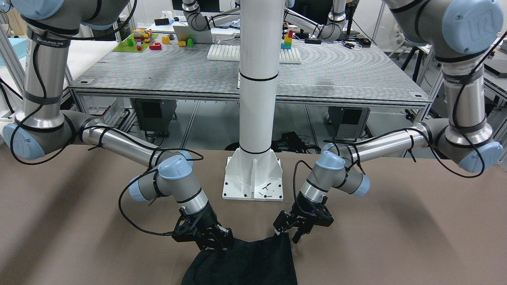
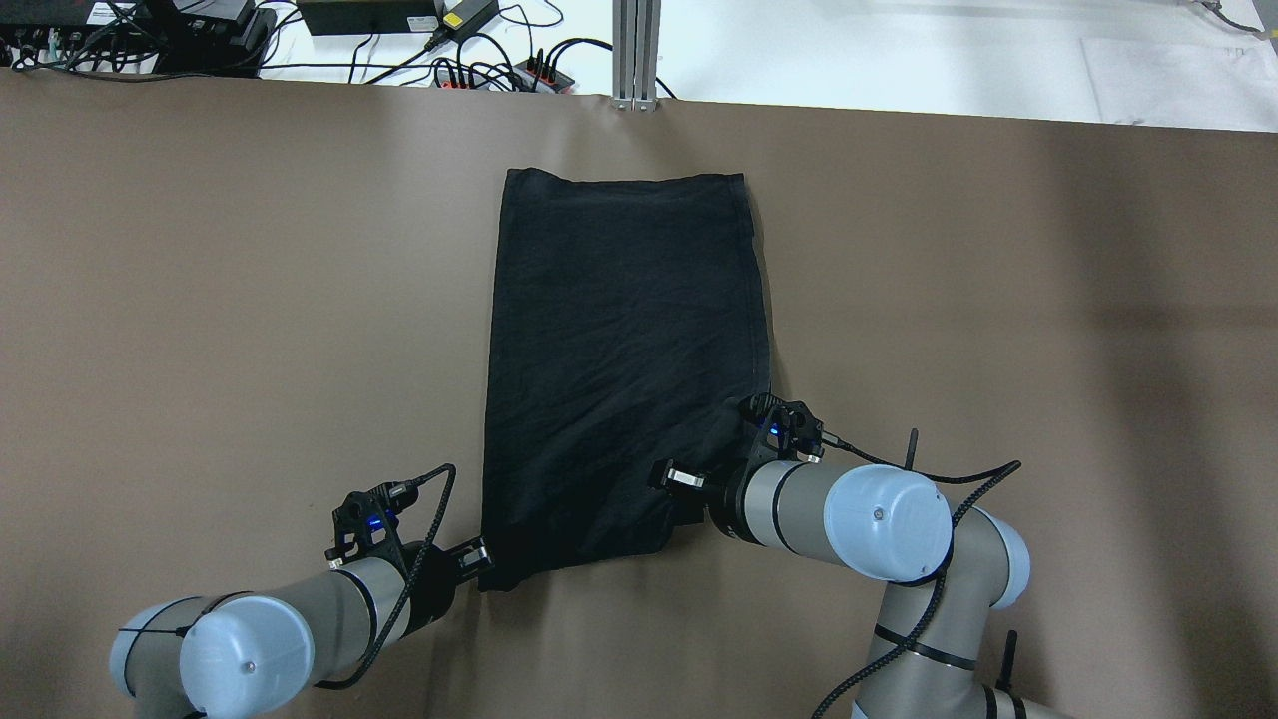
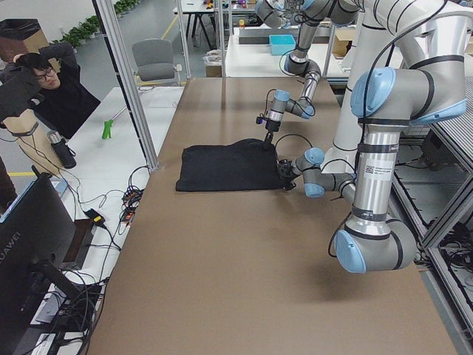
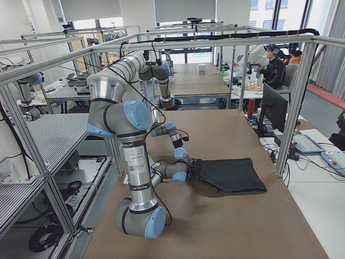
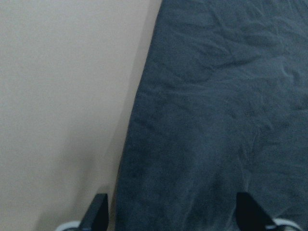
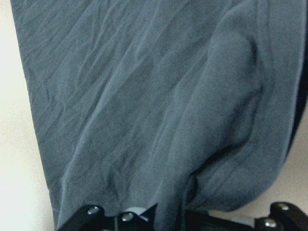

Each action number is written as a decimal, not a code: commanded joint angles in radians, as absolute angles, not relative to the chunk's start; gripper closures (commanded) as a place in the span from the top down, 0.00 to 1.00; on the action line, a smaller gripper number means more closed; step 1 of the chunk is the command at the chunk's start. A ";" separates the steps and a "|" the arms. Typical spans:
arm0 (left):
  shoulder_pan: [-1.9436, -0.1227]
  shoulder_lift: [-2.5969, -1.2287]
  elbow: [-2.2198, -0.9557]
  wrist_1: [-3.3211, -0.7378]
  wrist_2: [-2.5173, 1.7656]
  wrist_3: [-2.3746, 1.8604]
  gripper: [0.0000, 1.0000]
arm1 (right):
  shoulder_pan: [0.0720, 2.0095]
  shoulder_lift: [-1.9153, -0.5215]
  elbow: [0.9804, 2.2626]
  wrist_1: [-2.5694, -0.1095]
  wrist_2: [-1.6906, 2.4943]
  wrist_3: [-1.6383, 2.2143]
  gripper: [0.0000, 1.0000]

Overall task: Fold clothes
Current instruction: 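Grasp the near edge corners with both grippers, pinching the shirt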

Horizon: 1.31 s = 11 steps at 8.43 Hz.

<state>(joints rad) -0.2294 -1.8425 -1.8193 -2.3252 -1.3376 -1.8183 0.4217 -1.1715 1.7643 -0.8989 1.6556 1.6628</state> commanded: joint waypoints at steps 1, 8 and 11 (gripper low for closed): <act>-0.192 -1.841 -1.819 -2.321 -1.310 -1.816 0.94 | 0.426 -1.172 1.773 -0.899 1.657 1.663 0.00; -0.135 -1.876 -1.792 -2.324 -1.229 -1.816 0.00 | 0.425 -1.196 1.786 -0.899 1.657 1.667 0.00; -0.143 -1.888 -1.828 -2.324 -1.247 -1.816 0.00 | 0.428 -1.221 1.830 -0.899 1.664 1.666 0.00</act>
<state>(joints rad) -0.1391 -1.8888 -1.7994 -2.3243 -1.2389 -1.8173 0.4269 -1.1982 1.7959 -0.8988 1.6578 1.6662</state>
